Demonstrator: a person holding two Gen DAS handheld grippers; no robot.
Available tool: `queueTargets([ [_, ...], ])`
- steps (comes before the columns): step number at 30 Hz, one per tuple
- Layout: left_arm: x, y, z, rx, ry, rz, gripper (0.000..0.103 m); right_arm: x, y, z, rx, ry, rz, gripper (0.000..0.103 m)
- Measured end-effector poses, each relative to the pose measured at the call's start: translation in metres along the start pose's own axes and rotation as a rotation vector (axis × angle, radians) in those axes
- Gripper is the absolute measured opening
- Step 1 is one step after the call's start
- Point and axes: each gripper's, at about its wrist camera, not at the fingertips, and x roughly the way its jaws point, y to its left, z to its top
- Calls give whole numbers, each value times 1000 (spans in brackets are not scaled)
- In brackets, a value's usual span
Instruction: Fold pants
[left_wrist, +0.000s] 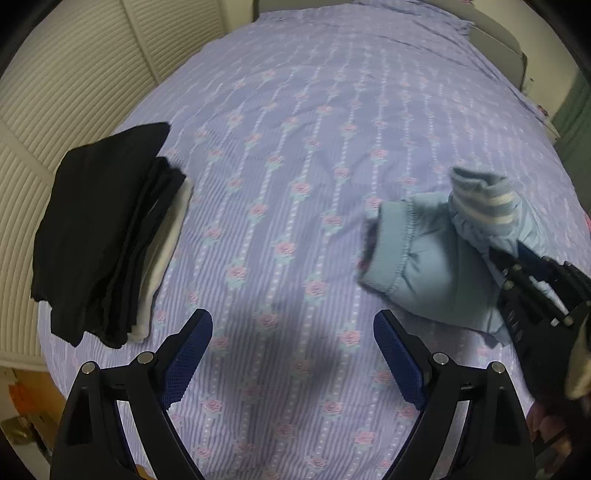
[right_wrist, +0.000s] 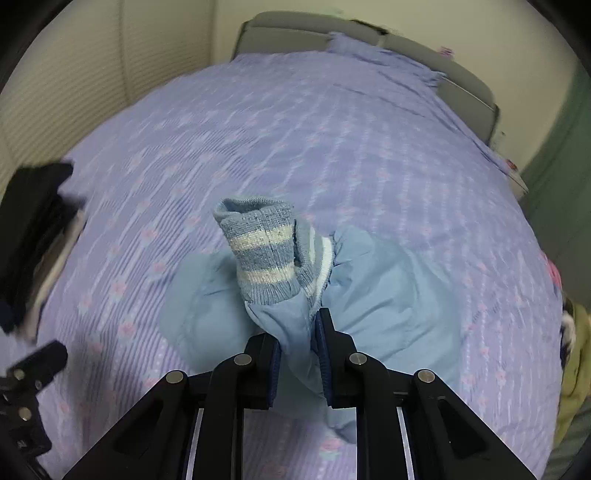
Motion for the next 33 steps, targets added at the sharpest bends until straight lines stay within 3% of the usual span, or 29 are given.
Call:
queueTargets([
  [3, 2, 6, 1, -12, 2, 17, 90, 10, 17, -3, -56, 43, 28, 21],
  [7, 2, 11, 3, -16, -4, 17, 90, 16, 24, -7, -99, 59, 70, 30],
  [9, 0, 10, 4, -18, -7, 10, 90, 17, 18, -8, -67, 73, 132, 51],
  [11, -2, 9, 5, -22, -14, 2, 90, 14, 8, -8, -12, 81, 223, 61],
  [17, -16, 2, 11, -34, -53, -17, 90, -2, -15, -15, 66, 91, 359, 61],
  [24, -35, -10, 13, -49, -103, -74, 90, -64, -52, -24, 153, -20, 432, 62],
  [25, -37, -13, 13, -46, -103, -79, 90, -73, -61, -27, 180, -44, 421, 66],
  [27, -40, -22, 12, -31, -102, -105, 90, -88, -84, -34, 249, -92, 358, 84],
  [29, -42, -31, 12, -22, -104, -124, 93, -94, -106, -43, 304, -119, 283, 85],
  [33, -36, -51, 13, -25, -101, -184, 95, -76, -151, -59, 406, -78, 170, 85],
])
